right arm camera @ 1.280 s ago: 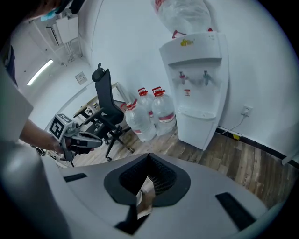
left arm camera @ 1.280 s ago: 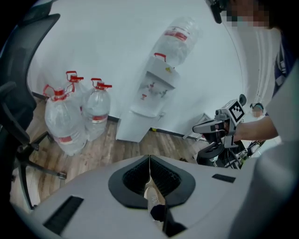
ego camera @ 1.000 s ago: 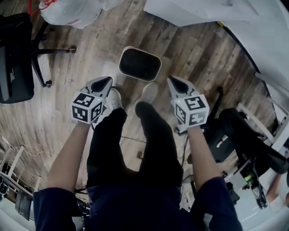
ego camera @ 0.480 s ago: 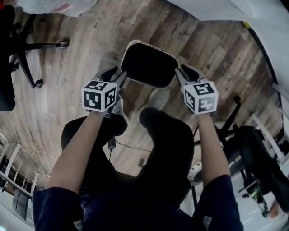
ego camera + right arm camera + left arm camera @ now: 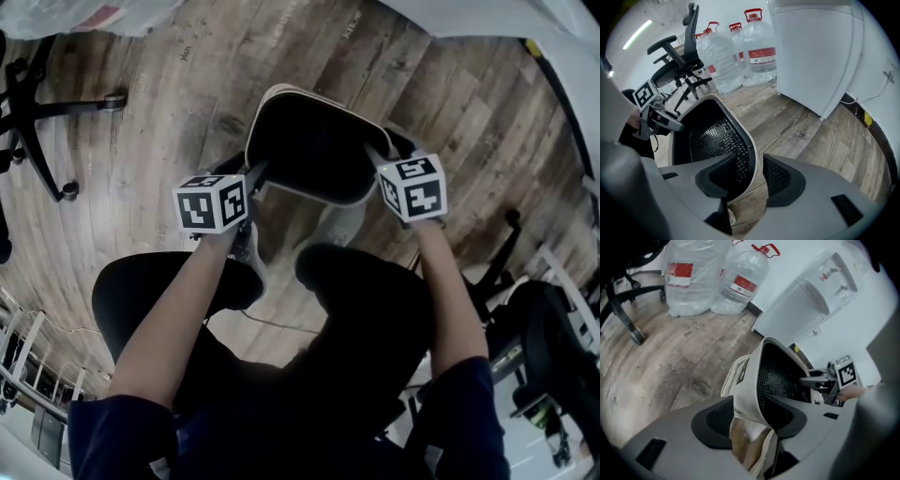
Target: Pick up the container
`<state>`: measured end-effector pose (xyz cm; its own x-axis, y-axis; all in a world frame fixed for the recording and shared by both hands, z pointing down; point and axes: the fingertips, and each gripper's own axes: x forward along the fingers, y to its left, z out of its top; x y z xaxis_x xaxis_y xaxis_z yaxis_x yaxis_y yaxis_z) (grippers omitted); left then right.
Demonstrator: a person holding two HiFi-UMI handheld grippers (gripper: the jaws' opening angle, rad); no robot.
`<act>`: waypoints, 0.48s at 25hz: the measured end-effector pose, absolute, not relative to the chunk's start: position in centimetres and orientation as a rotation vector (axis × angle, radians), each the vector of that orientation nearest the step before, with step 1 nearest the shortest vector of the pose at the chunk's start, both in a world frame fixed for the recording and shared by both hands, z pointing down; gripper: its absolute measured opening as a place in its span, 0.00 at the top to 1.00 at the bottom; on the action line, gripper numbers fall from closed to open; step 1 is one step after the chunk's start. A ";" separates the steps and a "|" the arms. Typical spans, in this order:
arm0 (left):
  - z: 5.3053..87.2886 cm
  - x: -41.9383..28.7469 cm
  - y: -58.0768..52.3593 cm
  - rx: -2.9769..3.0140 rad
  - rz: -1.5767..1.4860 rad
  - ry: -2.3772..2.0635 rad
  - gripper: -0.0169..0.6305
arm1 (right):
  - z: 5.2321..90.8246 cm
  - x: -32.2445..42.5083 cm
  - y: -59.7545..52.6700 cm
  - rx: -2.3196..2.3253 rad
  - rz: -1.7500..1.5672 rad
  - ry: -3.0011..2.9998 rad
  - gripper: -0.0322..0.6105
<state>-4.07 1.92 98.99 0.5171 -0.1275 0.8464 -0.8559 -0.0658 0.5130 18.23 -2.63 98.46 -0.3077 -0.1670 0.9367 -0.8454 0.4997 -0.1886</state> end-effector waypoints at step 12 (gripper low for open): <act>97.8 -3.5 1.4 1.482 0.780 -0.906 0.78 | 97.0 18.3 -3.1 0.937 0.785 -1.693 0.85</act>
